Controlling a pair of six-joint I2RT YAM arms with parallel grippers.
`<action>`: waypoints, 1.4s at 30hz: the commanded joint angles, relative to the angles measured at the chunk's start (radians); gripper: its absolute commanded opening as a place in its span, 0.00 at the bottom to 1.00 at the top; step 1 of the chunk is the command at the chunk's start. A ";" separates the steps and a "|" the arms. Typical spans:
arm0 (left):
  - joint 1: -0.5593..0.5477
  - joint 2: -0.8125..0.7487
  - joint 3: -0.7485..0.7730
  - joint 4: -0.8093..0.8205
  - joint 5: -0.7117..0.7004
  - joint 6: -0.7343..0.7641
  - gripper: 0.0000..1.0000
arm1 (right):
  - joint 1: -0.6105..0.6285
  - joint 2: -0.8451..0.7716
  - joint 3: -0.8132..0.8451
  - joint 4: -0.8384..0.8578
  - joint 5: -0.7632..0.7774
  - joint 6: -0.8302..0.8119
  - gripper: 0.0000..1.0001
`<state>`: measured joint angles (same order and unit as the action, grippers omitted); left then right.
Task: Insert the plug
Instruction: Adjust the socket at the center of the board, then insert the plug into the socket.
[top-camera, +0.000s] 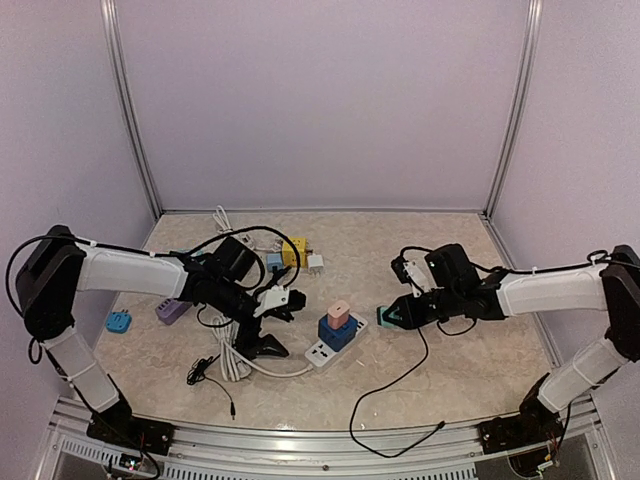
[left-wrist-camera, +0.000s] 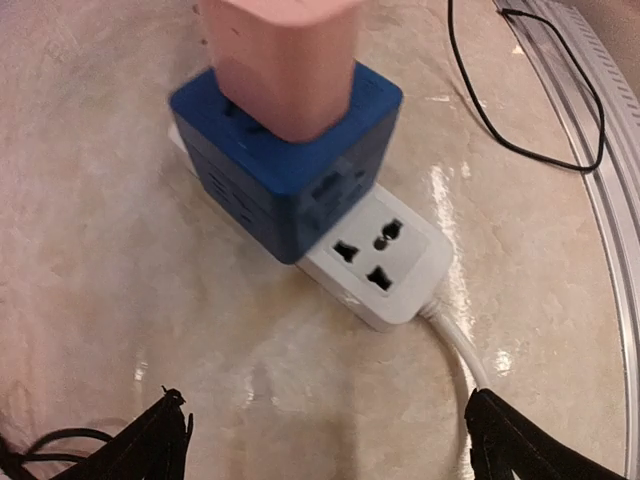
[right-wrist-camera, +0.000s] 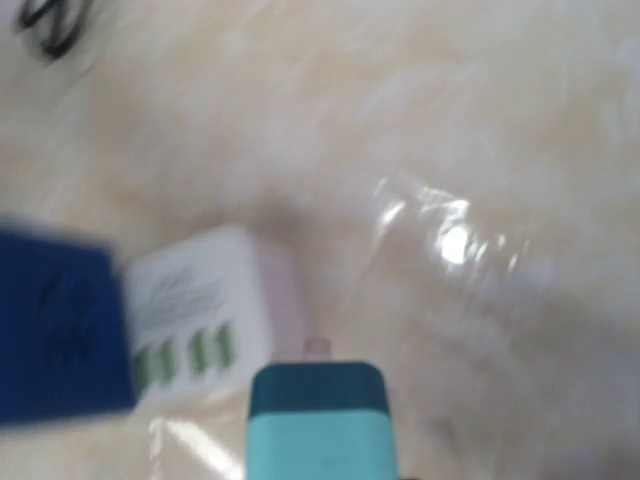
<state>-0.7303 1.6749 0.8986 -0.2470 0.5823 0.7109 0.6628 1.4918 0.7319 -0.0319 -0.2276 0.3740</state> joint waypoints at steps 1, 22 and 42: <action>0.057 0.011 0.226 -0.211 0.149 0.259 0.94 | 0.003 -0.179 -0.169 0.159 -0.085 -0.042 0.00; 0.008 0.463 0.624 -0.257 0.373 0.431 0.98 | 0.353 -0.339 -0.510 0.569 0.270 -0.326 0.00; -0.034 0.463 0.564 -0.273 0.369 0.480 0.36 | 0.383 -0.110 -0.477 0.766 0.195 -0.336 0.00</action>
<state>-0.7536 2.1517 1.5028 -0.5163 0.9516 1.2079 1.0271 1.3701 0.2344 0.6888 -0.0231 0.0444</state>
